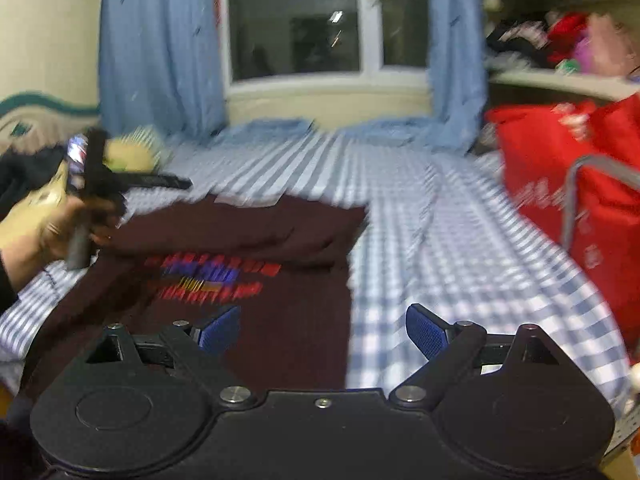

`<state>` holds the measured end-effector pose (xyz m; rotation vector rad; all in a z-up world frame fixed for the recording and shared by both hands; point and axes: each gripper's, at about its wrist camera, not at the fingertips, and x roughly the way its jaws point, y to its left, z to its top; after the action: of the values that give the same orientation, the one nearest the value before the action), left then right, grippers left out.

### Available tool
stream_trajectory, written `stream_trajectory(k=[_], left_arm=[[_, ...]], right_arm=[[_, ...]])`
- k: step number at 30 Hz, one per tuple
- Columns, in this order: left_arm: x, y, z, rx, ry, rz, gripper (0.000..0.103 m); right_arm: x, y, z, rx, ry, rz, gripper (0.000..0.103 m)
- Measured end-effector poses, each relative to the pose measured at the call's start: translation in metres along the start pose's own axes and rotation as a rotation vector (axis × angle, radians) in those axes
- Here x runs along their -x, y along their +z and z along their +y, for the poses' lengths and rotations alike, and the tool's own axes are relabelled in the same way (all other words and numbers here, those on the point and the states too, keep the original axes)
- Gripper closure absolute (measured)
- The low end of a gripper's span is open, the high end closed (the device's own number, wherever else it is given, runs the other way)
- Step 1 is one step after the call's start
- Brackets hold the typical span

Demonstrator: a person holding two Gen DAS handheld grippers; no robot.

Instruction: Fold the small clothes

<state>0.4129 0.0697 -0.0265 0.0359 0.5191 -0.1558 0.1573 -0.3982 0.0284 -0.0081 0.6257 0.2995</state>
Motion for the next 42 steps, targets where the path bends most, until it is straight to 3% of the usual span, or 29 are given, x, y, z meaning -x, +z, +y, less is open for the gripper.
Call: stream_trajectory(k=[4,7,13,16,19,20,23,27,31,36,38,42], left_arm=[[0.064,-0.038,0.006,-0.089,0.043,0.029,0.002],[0.109,-0.068,0.005,-0.094,0.059,0.051,0.001],[0.152,-0.119,0.001,-0.085,0.086,0.128,0.001],[0.150,-0.115,-0.003,-0.100,0.105,0.114,0.001],[0.135,-0.092,-0.013,-0.089,0.087,0.074,0.001],[0.128,-0.085,-0.020,-0.097,0.090,0.061,0.001],[0.104,-0.070,-0.045,-0.129,0.068,0.034,0.001],[0.077,-0.063,-0.073,-0.079,0.021,0.081,0.001],[0.075,-0.067,-0.089,-0.097,0.000,0.083,0.001],[0.075,-0.073,-0.079,-0.076,0.033,0.116,0.001],[0.072,-0.075,-0.070,-0.049,0.046,0.132,0.001],[0.068,-0.075,-0.060,-0.034,0.063,0.148,0.001]], right_arm=[[-0.027,-0.004,0.019,0.045,0.068,0.089,0.018],[-0.039,-0.009,0.030,0.075,0.103,0.137,0.020],[-0.051,-0.020,0.027,0.090,0.106,0.232,0.024],[-0.071,-0.005,0.017,0.108,0.106,0.165,0.025],[-0.118,0.016,0.006,0.152,0.056,0.116,0.040],[-0.132,0.020,0.003,0.173,0.044,0.114,0.046],[-0.179,0.033,-0.005,0.250,0.009,0.121,0.050],[-0.238,0.040,-0.017,0.330,-0.029,0.143,0.053],[-0.279,0.033,-0.017,0.382,-0.056,0.161,0.062],[-0.297,0.027,-0.019,0.381,-0.056,0.065,0.077],[-0.300,0.026,-0.018,0.388,-0.043,0.049,0.092],[-0.288,0.026,-0.013,0.372,-0.070,0.011,0.098]])
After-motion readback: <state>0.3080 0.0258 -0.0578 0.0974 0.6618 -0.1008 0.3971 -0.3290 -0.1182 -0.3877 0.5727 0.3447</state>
